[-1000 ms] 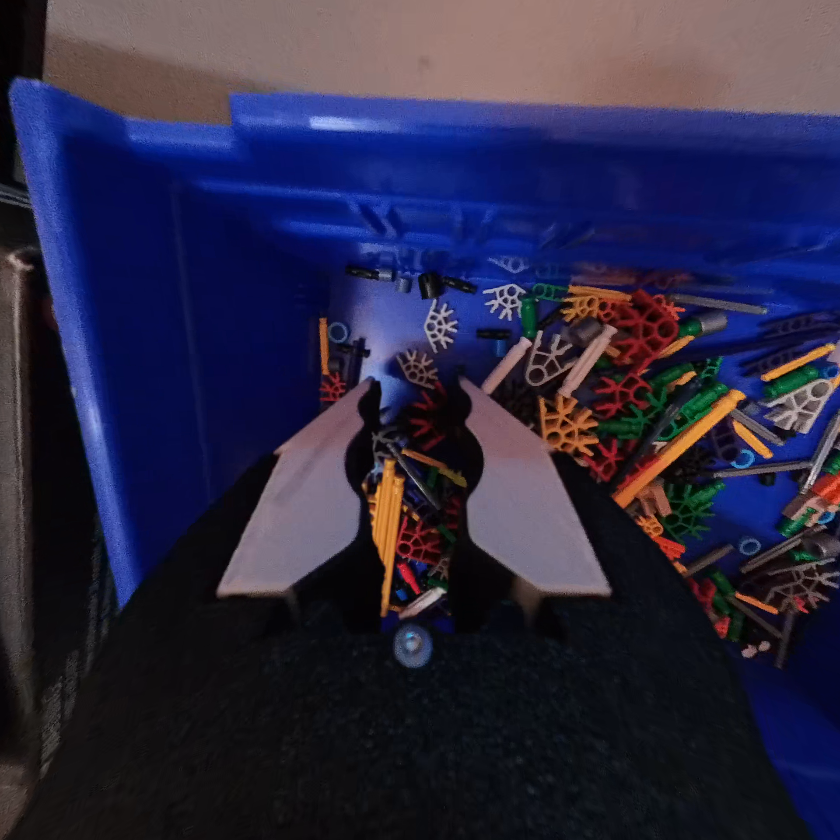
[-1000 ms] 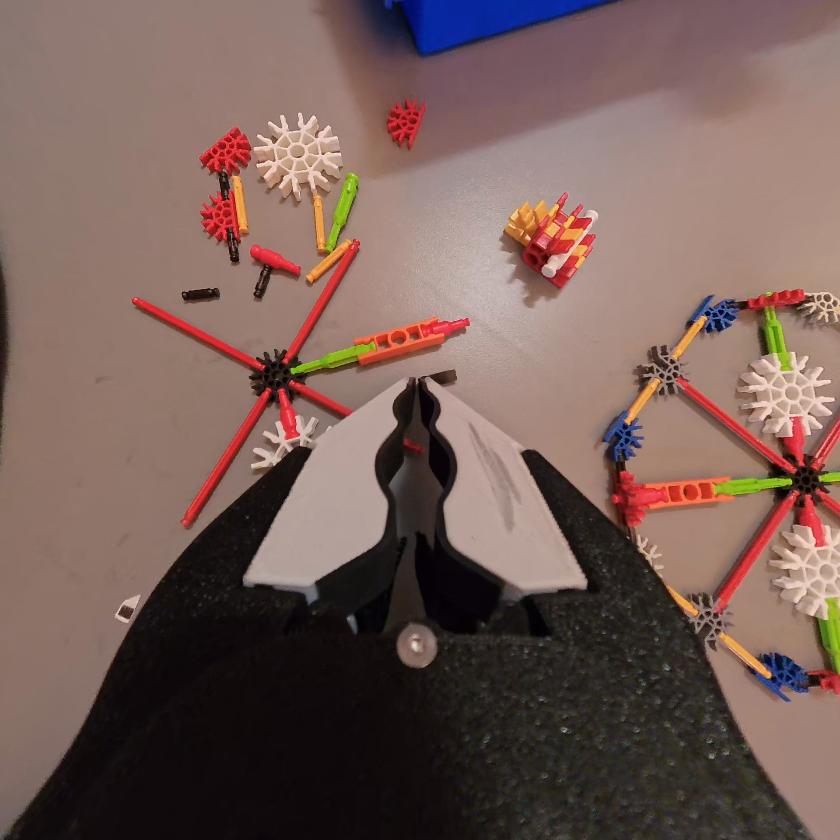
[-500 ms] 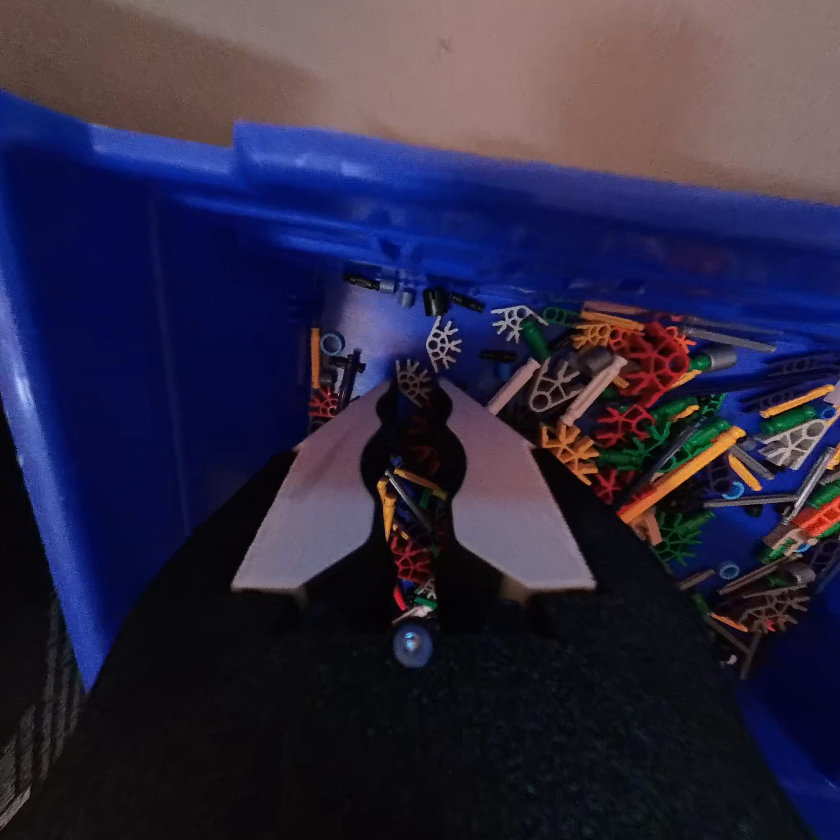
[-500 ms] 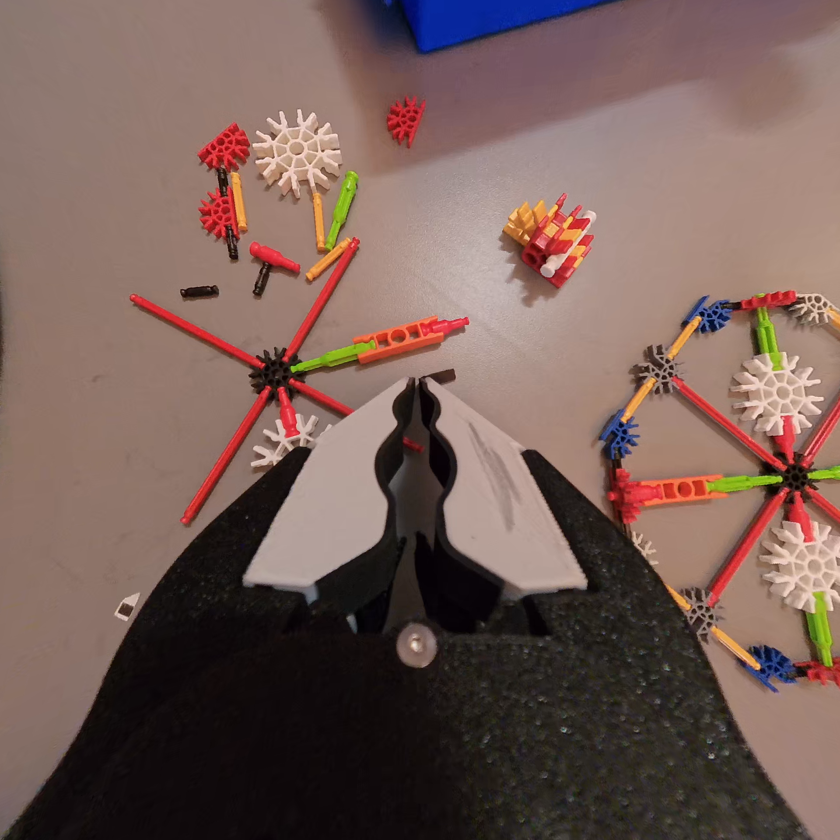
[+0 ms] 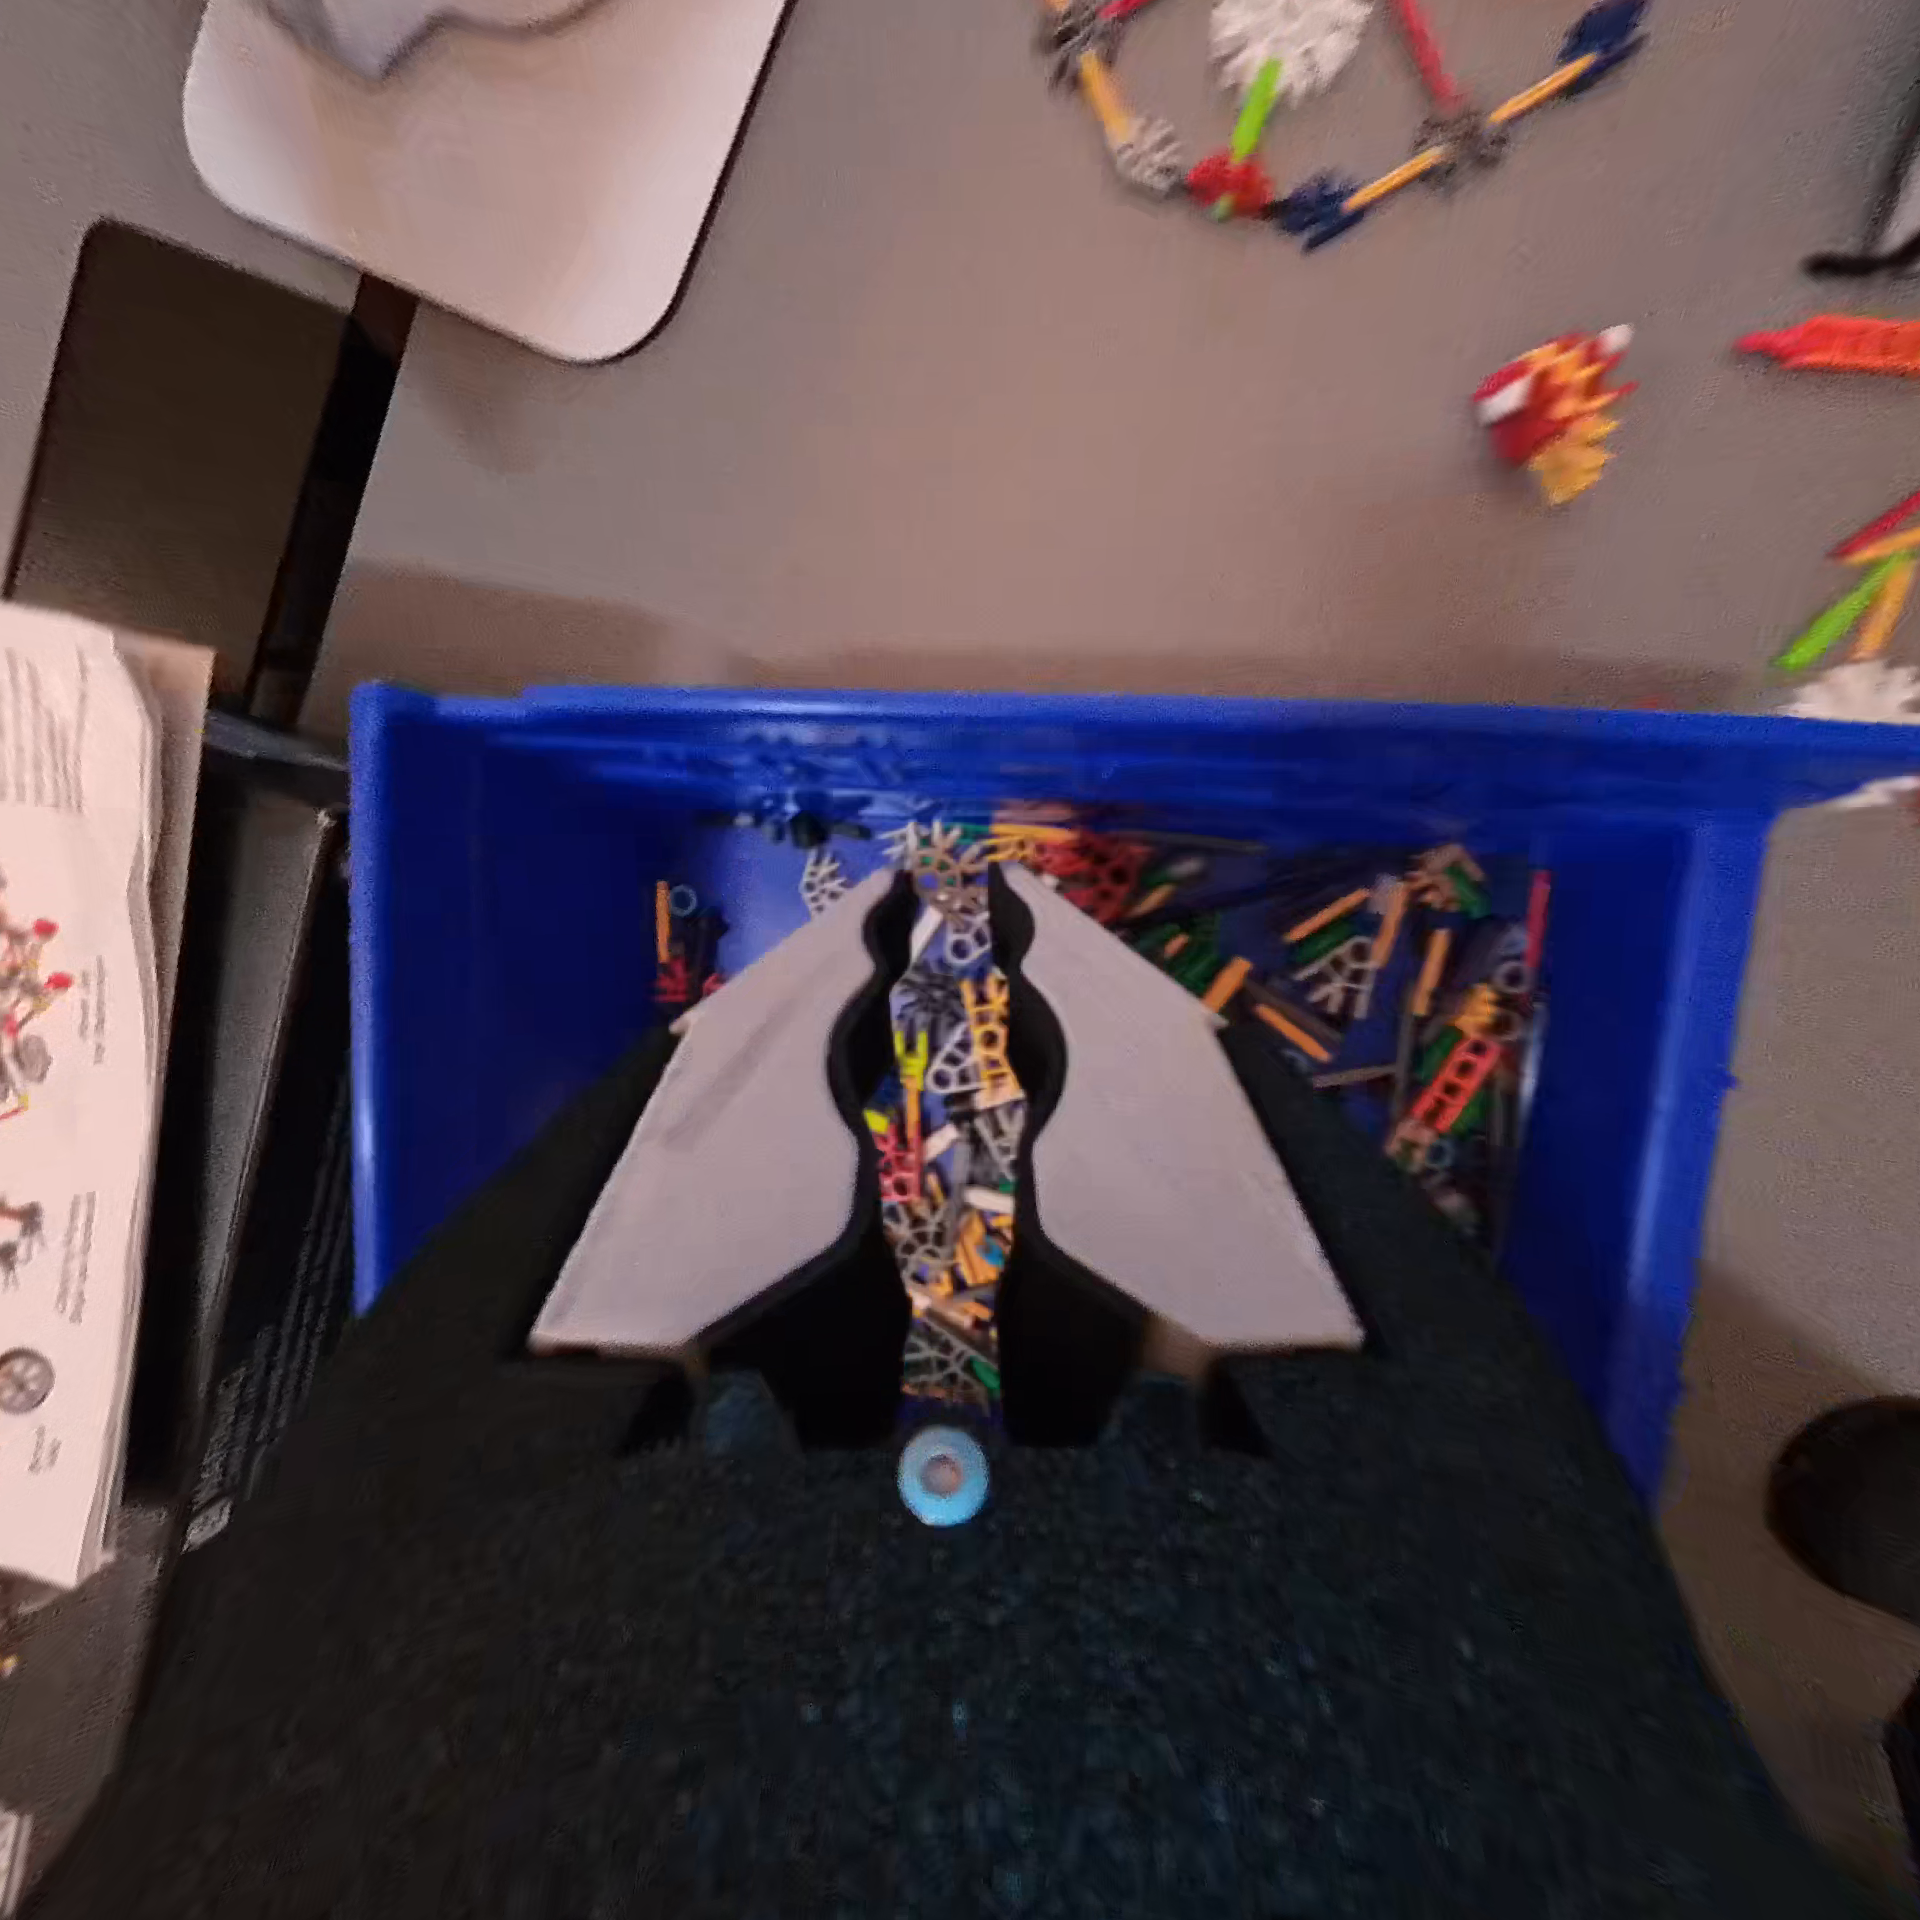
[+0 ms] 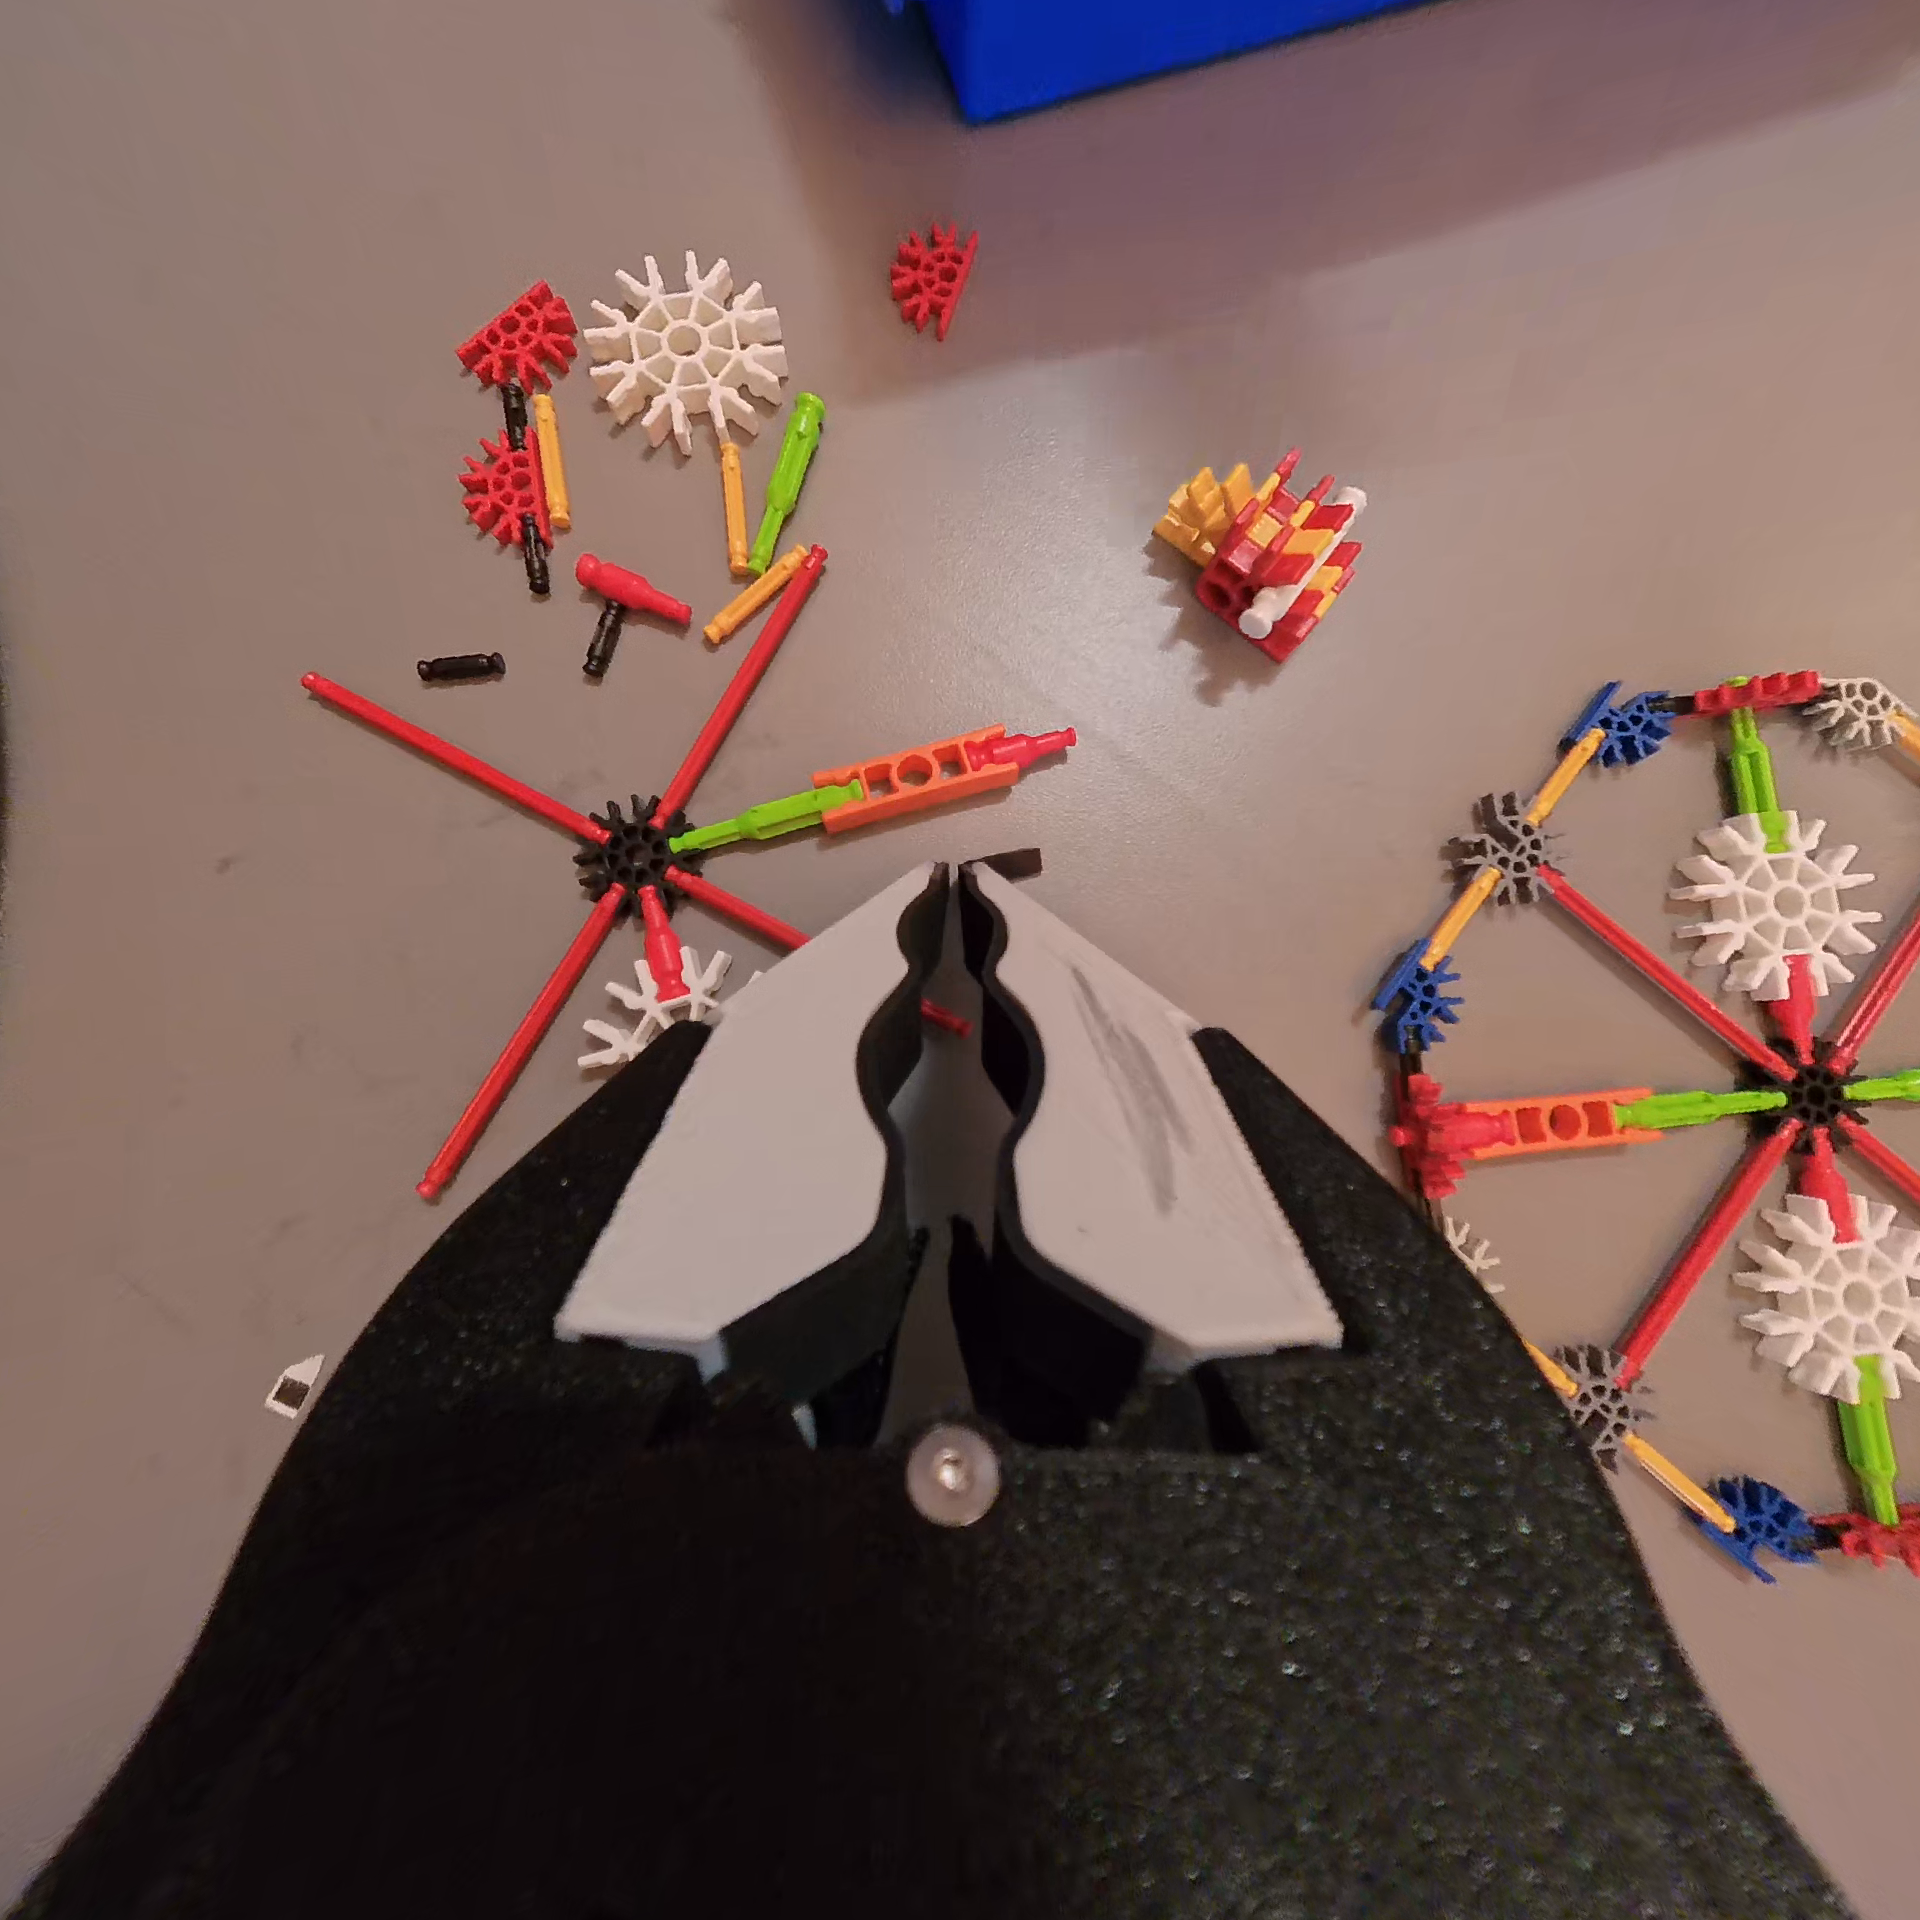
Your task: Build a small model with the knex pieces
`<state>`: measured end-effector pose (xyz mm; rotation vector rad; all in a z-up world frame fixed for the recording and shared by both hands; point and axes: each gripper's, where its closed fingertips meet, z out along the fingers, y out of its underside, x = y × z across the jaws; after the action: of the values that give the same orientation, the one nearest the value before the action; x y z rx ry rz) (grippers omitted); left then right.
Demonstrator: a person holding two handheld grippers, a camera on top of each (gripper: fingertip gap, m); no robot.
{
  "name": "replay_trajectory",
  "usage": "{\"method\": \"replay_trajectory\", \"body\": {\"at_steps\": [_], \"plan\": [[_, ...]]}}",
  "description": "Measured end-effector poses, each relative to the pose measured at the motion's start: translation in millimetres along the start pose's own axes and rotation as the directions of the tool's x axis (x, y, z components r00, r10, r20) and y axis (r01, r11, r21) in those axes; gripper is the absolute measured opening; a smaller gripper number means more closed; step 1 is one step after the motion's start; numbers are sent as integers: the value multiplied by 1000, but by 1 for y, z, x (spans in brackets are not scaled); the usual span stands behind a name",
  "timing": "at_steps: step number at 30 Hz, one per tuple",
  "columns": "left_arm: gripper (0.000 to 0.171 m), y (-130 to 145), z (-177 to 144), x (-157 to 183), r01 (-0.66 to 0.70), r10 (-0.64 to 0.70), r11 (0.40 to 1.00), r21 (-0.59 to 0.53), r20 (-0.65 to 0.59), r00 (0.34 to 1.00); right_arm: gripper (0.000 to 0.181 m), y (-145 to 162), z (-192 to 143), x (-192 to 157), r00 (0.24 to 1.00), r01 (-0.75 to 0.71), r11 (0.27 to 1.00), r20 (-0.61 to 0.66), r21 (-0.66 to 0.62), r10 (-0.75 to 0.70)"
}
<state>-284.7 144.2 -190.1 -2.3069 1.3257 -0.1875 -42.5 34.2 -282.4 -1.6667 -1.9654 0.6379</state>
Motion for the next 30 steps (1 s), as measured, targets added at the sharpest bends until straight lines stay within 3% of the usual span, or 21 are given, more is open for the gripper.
{"method": "replay_trajectory", "body": {"at_steps": [3,6,11,15,21,23,27,30], "plan": [[13,-26,-18,58,-120,123,992,47,-62,991,1,0,0,0,1000,0,1000,0,-1,0],[13,-40,-17,117,-246,251,968,56,-111,962,2,0,0,0,1000,0,1000,0,-2,0],[14,-50,11,209,-379,386,923,75,-222,896,2,0,0,0,1000,2,1000,-2,-3,-2],[14,-44,43,237,-414,410,910,32,-235,881,1,-1,0,-1,1000,7,1000,-4,-4,-7],[38,-36,59,235,-397,383,918,-10,-239,892,2,-3,-3,0,1000,12,1000,-14,2,-12],[38,-36,56,231,-394,382,919,-8,-226,896,2,-3,-4,0,1000,13,1000,-14,2,-13],[32,-50,20,202,-381,382,924,36,-134,914,2,-3,-4,0,1000,14,1000,-16,2,-14],[28,-57,-16,148,-319,319,946,59,6,948,2,-3,-3,0,1000,13,1000,-15,2,-13]]}}
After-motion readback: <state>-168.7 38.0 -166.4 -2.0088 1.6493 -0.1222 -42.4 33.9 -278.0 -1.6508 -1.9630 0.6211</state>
